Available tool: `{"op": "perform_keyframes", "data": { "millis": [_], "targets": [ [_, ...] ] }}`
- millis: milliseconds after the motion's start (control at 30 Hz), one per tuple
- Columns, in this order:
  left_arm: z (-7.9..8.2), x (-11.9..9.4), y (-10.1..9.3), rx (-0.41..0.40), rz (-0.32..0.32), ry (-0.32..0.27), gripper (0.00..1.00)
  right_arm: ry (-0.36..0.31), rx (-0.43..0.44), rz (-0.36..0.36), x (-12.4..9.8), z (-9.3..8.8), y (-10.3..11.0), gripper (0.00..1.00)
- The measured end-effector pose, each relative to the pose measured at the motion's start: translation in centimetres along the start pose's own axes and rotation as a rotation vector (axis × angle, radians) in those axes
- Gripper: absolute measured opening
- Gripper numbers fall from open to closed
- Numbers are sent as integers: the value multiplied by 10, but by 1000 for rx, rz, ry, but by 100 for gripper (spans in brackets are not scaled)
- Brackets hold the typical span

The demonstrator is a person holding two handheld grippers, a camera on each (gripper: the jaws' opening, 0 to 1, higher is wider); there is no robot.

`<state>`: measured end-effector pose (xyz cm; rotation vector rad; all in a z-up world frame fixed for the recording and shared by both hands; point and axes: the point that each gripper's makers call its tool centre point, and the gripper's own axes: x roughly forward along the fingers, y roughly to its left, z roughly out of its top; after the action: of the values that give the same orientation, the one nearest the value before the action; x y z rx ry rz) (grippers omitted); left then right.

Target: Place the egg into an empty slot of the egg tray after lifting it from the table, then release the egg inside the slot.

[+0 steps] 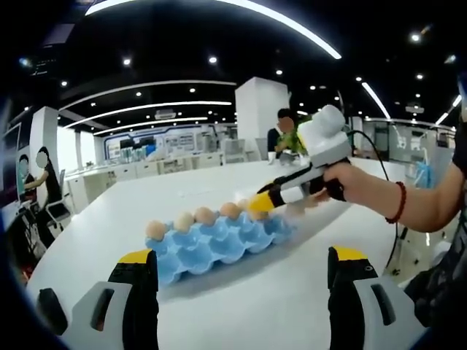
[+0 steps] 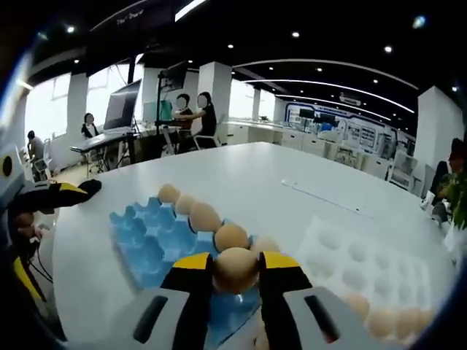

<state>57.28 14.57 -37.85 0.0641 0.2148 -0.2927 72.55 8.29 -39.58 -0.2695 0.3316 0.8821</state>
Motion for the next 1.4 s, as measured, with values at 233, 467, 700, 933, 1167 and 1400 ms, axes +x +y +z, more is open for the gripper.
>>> {"op": "perform_keyframes", "data": {
  "millis": [233, 467, 700, 933, 1167, 1400],
  "targets": [
    [0, 2, 1, 5, -2, 8, 98, 78, 55, -4, 1, -21, -5, 24],
    [0, 4, 2, 9, -8, 10, 98, 176, 81, 33, -4, -23, -9, 25],
    [-2, 6, 0, 7, -17, 11, 98, 206, 142, 17, -1, -34, -10, 28],
    [-3, 7, -1, 4, -25, 11, 98, 197, 110, 11, 1, -31, -9, 28],
    [-2, 7, 1, -1, -19, 8, 97, 168, 123, -2, -1, -31, -11, 26],
    [-3, 3, 2, 2, -11, 8, 97, 50, 148, 11, -4, -12, -13, 9]
  ]
}}
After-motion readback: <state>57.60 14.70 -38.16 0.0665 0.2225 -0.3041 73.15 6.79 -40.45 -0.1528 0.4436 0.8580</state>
